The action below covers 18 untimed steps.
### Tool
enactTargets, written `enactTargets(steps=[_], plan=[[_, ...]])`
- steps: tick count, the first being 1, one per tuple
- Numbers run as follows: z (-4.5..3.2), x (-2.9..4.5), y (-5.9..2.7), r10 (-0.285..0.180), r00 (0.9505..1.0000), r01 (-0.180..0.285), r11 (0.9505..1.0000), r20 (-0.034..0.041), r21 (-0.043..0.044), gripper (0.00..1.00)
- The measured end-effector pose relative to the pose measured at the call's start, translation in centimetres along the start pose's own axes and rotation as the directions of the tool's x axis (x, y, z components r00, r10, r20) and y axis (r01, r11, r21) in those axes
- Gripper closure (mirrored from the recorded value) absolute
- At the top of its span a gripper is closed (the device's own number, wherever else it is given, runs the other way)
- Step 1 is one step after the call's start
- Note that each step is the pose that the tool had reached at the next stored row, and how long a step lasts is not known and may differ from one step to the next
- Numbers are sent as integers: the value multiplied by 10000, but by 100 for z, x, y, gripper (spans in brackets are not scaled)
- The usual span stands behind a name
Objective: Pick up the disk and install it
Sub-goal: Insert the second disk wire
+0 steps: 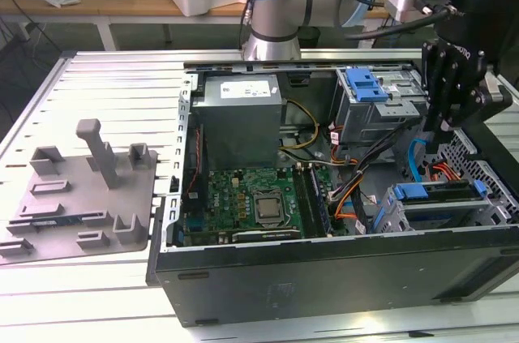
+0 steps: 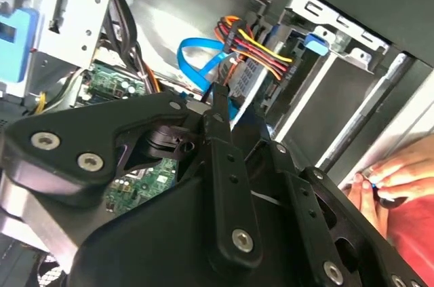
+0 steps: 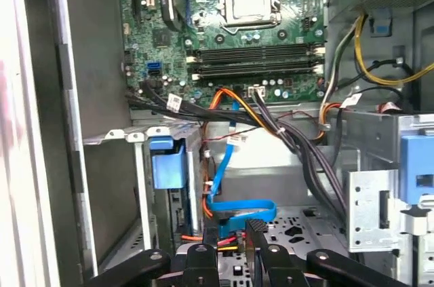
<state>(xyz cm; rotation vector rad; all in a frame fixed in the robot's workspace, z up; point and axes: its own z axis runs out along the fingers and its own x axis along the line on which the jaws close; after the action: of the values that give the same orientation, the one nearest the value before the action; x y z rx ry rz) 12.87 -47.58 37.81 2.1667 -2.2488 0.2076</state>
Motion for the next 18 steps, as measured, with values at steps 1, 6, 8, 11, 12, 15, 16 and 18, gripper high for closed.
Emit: enactTargets(steps=[1, 6, 8, 11, 12, 15, 16, 18], plan=[[1, -1, -2, -6, 10000, 6, 10000, -85, 2, 70], [23, -78, 3, -39, 9989, 39, 10000, -466, 16, 70], [31, -90, 4, -41, 9988, 42, 10000, -492, 17, 70], [40, -92, 5, -45, 9985, 46, 10000, -544, 19, 70], [40, -92, 5, -45, 9985, 46, 10000, -547, 19, 70], [49, -82, 5, -49, 9984, 50, 10000, -563, 20, 70], [54, -68, 5, -52, 9983, 53, 10000, -583, 21, 70], [67, -55, 6, -53, 9983, 54, 10000, -585, 21, 70]])
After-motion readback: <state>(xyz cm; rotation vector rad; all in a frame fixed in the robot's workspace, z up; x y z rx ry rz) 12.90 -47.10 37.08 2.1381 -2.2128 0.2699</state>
